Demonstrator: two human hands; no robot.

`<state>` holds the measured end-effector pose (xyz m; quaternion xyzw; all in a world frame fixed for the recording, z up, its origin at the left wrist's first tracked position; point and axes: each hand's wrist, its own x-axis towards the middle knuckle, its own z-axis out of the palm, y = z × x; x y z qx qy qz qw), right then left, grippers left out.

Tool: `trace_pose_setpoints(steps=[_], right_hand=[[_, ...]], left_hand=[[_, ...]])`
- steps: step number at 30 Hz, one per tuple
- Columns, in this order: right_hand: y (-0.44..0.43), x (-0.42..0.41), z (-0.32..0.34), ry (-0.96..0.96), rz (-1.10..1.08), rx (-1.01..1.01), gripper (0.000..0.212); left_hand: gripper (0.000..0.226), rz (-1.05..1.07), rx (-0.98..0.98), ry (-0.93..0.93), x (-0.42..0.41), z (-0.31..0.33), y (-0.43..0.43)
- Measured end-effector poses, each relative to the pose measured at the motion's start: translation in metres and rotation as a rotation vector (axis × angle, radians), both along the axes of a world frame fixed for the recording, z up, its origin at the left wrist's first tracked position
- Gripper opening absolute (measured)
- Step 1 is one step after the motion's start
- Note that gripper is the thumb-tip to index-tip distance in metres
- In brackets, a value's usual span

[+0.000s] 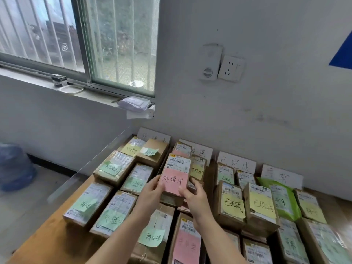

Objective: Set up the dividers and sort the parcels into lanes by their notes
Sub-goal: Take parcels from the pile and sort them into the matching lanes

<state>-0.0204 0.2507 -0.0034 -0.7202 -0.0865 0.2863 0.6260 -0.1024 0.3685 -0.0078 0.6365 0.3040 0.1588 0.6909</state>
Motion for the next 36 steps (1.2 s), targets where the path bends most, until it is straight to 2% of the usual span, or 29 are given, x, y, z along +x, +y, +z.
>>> trace_pose_setpoints(steps=[3,11,17,20,22,26,31,36], right_hand=[[0.019,-0.004,-0.004,-0.022,0.005,0.001,0.051],[0.062,-0.007,-0.004,-0.052,0.124,0.021,0.058],[0.110,-0.005,-0.004,-0.070,0.111,-0.060,0.064],[0.141,0.002,-0.003,-0.067,0.097,-0.060,0.055],[0.165,0.008,-0.002,-0.074,0.078,-0.058,0.040],[0.214,0.021,-0.003,-0.118,0.060,-0.077,0.025],[0.264,0.042,-0.008,-0.151,0.012,-0.105,0.025],[0.291,0.061,-0.022,-0.209,0.003,-0.218,0.033]], left_hand=[[0.026,0.021,0.013,-0.002,-0.005,-0.003,0.019],[0.024,0.132,0.026,-0.036,-0.016,0.002,0.050],[0.024,0.156,0.045,-0.017,-0.012,0.001,0.095],[0.020,0.159,0.065,-0.007,-0.002,-0.005,0.128],[0.023,0.152,0.106,0.011,0.007,-0.008,0.154],[0.025,0.110,0.209,0.048,0.026,-0.005,0.204],[0.027,0.039,0.374,0.153,0.055,-0.016,0.256],[0.022,0.011,0.488,0.224,0.081,-0.033,0.284]])
